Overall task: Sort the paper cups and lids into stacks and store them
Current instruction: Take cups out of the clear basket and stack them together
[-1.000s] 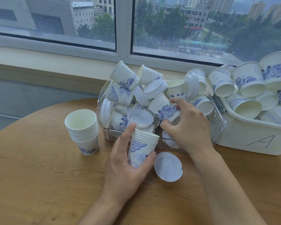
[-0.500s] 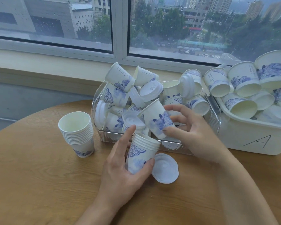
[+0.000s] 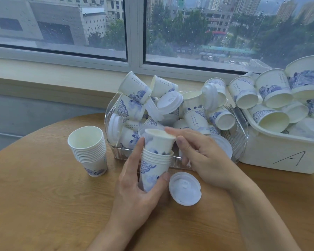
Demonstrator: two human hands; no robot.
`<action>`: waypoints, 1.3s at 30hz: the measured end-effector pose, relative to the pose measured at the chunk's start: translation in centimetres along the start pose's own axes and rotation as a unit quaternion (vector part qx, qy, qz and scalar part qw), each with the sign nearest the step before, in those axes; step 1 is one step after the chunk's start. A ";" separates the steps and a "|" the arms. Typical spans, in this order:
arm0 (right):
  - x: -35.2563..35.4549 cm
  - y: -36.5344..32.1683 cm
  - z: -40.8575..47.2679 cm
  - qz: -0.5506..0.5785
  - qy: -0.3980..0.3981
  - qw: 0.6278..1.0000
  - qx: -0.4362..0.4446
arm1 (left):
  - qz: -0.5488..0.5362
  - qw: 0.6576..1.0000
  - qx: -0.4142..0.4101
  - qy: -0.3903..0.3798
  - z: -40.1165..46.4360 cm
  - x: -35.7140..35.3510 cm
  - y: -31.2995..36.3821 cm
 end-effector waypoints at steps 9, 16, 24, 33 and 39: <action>-1.0 0.3 0.3 0.012 0.019 1.000 -0.008 | 0.003 0.999 0.001 0.043 0.1 0.8 0.3; -0.8 2.1 0.4 0.002 0.111 0.992 -0.052 | 0.018 0.996 0.000 0.089 0.7 2.3 -0.1; -2.2 2.8 0.6 -0.104 0.067 0.991 -0.042 | 0.027 0.993 -0.004 0.116 0.8 2.3 -0.1; -3.3 2.4 0.8 -0.125 0.129 0.982 -0.061 | 0.037 0.993 -0.007 0.114 0.7 2.2 0.0; -4.1 1.8 1.1 -0.109 0.172 0.976 -0.074 | 0.044 0.993 -0.010 0.111 0.7 2.1 -0.1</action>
Point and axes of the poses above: each hand's wrist, its own z-axis towards the middle knuckle, its own x-axis out of the back of the hand, y = z × x, the point moved 3 cm from there along z, towards the middle knuckle, and after that the axes turned 2 degrees about x, right-handed, at the moved point
